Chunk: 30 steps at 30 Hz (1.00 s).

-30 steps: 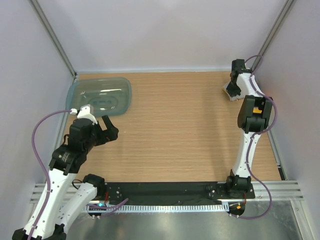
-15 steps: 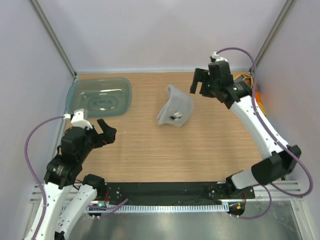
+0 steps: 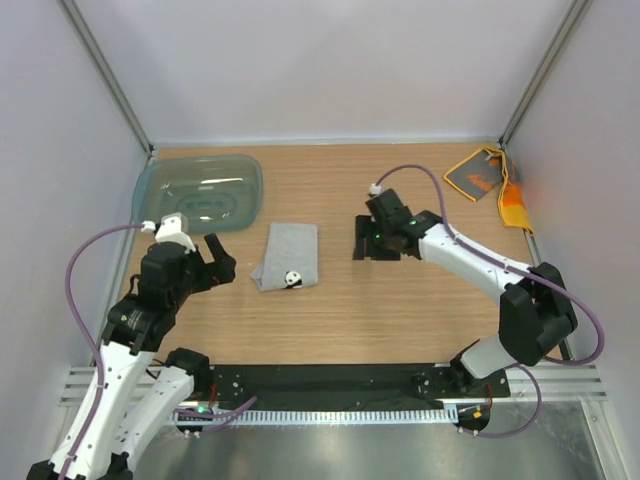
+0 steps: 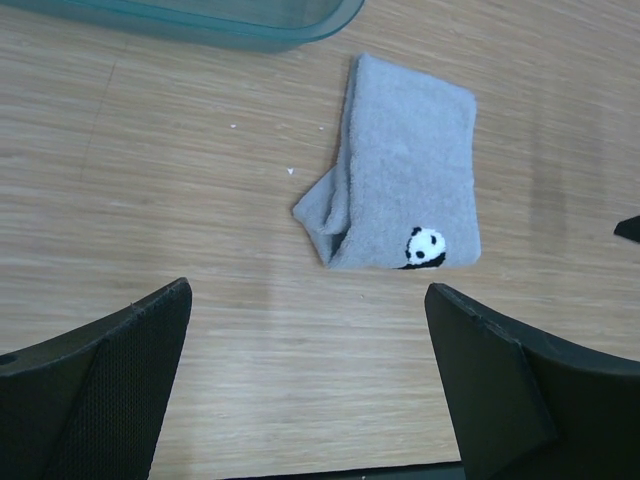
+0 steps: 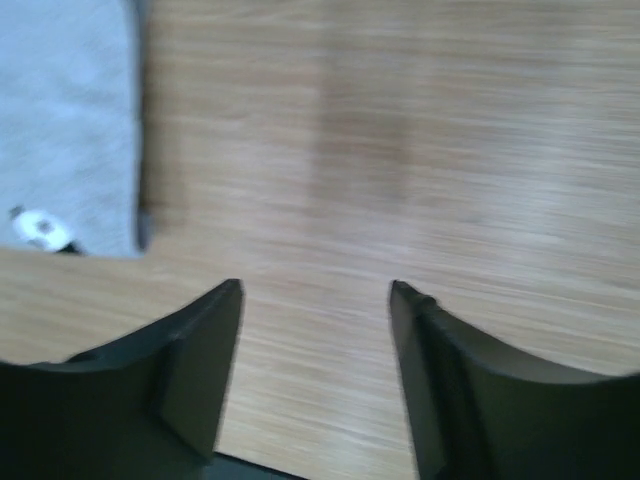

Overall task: Roll the towels
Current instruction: Move the towel to the center of the board, then flatten the towel

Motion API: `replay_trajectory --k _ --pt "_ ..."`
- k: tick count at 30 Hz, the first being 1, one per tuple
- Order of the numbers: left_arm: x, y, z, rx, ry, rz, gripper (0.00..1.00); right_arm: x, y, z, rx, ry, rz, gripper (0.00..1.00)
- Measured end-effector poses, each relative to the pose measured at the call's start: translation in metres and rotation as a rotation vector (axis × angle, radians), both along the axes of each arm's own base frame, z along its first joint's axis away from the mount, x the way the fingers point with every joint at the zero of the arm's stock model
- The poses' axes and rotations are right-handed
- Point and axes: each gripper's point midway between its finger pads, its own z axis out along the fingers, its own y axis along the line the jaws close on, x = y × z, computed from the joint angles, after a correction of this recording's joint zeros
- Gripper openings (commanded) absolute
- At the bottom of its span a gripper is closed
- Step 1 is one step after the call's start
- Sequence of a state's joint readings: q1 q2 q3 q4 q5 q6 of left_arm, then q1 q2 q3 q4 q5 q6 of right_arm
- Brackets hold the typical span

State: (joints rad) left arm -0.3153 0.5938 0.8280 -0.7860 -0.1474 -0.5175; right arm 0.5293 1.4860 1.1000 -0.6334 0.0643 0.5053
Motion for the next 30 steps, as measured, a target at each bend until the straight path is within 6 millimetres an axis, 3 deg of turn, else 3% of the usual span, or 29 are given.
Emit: replay_trajectory --k 4,9,16,21,23,24,26,30 --pt "0.0 0.004 -0.003 0.018 0.012 0.018 1.0 -0.027 0.065 -0.013 0.11 0.006 0.152 0.48" --pt "0.0 0.009 -0.002 0.029 0.008 0.038 1.0 -0.044 0.111 -0.035 0.17 0.048 0.227 0.48" --pt "0.0 0.012 -0.003 0.039 0.008 0.054 1.0 -0.047 0.146 -0.064 0.198 0.108 0.257 0.45" --pt "0.0 0.013 -0.003 0.044 0.006 0.062 1.0 -0.038 0.163 -0.059 0.237 0.089 0.264 0.28" --pt "0.0 0.014 -0.003 0.044 0.006 0.063 1.0 -0.035 0.167 -0.054 0.251 0.076 0.266 0.19" --pt "0.0 0.014 -0.003 0.045 0.006 0.064 1.0 -0.033 0.169 -0.051 0.256 0.069 0.267 0.09" --pt "0.001 0.014 -0.003 0.046 0.006 0.066 1.0 -0.032 0.17 -0.05 0.261 0.065 0.266 0.01" --pt "0.001 0.015 -0.003 0.047 0.006 0.067 1.0 -0.032 0.169 -0.048 0.255 0.068 0.264 0.01"
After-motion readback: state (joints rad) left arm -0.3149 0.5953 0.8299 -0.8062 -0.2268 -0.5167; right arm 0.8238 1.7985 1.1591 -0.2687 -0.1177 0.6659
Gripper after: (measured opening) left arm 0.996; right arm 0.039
